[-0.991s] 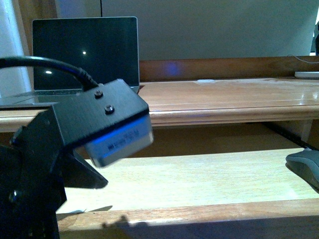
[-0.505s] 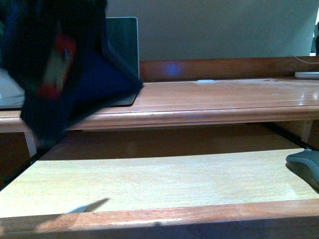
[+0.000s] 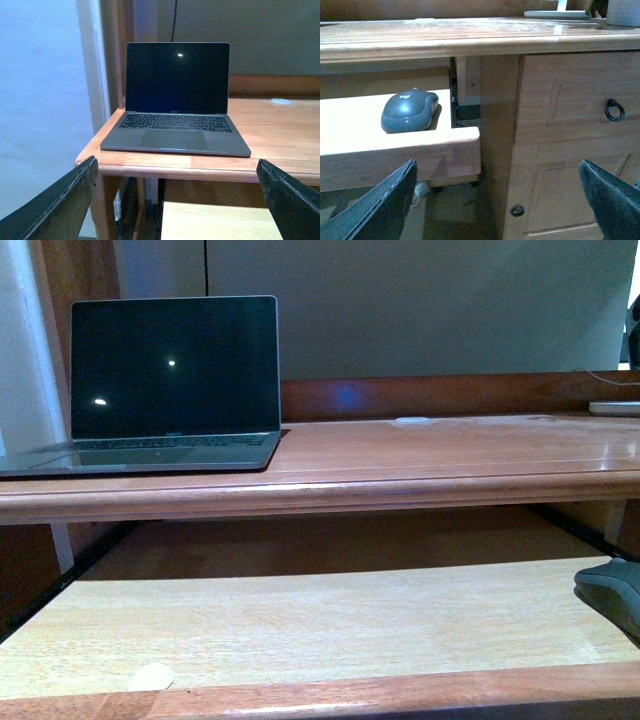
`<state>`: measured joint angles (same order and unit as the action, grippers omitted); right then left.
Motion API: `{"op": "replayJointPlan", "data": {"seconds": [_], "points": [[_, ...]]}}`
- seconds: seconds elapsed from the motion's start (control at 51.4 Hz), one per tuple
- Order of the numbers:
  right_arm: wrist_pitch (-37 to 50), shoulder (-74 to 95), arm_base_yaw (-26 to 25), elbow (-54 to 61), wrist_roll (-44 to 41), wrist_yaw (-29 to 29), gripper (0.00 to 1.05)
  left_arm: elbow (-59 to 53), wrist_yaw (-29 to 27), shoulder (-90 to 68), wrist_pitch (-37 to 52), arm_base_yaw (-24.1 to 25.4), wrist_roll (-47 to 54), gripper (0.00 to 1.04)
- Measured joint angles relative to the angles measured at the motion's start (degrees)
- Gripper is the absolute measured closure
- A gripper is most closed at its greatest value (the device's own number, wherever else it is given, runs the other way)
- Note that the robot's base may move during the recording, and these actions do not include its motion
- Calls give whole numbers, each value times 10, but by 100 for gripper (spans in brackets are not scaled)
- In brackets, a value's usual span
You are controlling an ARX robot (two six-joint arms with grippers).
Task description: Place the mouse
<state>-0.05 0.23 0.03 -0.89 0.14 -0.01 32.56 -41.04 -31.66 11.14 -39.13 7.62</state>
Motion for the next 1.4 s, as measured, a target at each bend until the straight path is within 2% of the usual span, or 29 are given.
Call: {"op": "replayJointPlan", "data": {"seconds": [0.039,0.175,0.233,0.33,0.505,0.7,0.855,0.875,0.933,0.991,1.147,1.4], "points": [[0,0,0,0,0,0,7,-19,-24,26,5,-19,0,8],[0,0,0,0,0,0,7,-58,-24,64,17,-12,-30,9],[0,0,0,0,0,0,7,-56,35,78,-75,13,-48,20],[0,0,0,0,0,0,7,-85,97,108,-139,61,-59,34],[0,0,0,0,0,0,7,-141,179,160,-141,149,-69,60],[0,0,0,0,0,0,7,-207,277,215,-132,250,-72,103],[-2,2,-1,-1,1,-7,7,-234,318,238,-127,293,-73,102],[-9,6,-4,-2,4,-19,7,-236,320,239,-127,295,-73,102],[-58,59,-14,-29,19,-102,7,-245,374,249,-127,338,-73,102],[-41,142,6,-54,26,-136,7,-252,402,255,-126,374,-73,102],[64,350,86,-136,28,-78,7,-272,409,271,-122,388,-73,102],[119,525,166,-256,-2,0,7,-291,409,285,-118,388,-73,102]]}}
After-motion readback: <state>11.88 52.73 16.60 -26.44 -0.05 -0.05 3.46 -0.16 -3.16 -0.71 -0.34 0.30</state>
